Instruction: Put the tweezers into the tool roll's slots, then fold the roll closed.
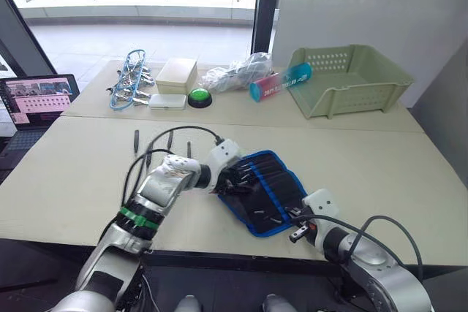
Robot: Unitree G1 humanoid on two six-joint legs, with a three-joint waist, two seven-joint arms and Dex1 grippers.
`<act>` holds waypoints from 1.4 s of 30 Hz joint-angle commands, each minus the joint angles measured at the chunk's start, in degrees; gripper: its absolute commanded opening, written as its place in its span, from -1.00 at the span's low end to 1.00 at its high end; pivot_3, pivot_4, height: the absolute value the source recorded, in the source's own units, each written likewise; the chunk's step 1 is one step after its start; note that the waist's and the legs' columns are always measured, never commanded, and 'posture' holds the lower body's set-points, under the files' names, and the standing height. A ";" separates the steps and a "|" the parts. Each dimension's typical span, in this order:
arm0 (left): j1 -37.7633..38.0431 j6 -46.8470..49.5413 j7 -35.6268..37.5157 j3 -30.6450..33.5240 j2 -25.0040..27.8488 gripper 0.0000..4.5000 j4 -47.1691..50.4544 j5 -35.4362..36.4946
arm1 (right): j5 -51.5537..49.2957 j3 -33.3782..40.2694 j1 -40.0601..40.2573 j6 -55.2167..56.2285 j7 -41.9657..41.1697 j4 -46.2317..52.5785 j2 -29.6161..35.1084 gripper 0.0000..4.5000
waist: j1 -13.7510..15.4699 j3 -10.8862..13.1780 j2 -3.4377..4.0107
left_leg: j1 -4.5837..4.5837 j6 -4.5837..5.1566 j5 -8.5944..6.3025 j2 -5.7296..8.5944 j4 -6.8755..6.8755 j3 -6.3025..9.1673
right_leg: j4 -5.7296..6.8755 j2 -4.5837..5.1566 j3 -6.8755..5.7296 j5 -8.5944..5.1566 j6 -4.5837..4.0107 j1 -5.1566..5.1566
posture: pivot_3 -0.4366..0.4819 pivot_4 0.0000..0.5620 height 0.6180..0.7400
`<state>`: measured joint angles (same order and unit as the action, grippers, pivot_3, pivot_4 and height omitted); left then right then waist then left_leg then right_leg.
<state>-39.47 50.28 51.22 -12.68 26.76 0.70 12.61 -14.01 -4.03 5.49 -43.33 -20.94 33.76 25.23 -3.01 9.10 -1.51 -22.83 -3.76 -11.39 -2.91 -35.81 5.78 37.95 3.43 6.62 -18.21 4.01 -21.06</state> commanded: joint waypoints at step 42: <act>13.48 -28.17 -27.20 31.30 6.07 0.98 -28.31 -0.74 | 0.60 1.41 1.40 4.98 -0.29 -7.30 -1.42 -1.00 | 0.47 -0.31 -0.77 | 0.03 -0.10 -0.06 -0.07 0.16 -0.02 | -0.27 0.02 -0.08 -0.03 -0.08 0.02 | -0.05 -0.47 1.00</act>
<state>-24.16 24.39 24.95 20.27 32.18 -23.16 14.01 -14.25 -1.84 6.11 -35.94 -22.19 28.65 23.95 -2.54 8.79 -2.29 -22.78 -3.86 -11.44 -2.98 -35.66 5.76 37.69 3.45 6.53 -18.24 3.93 -21.03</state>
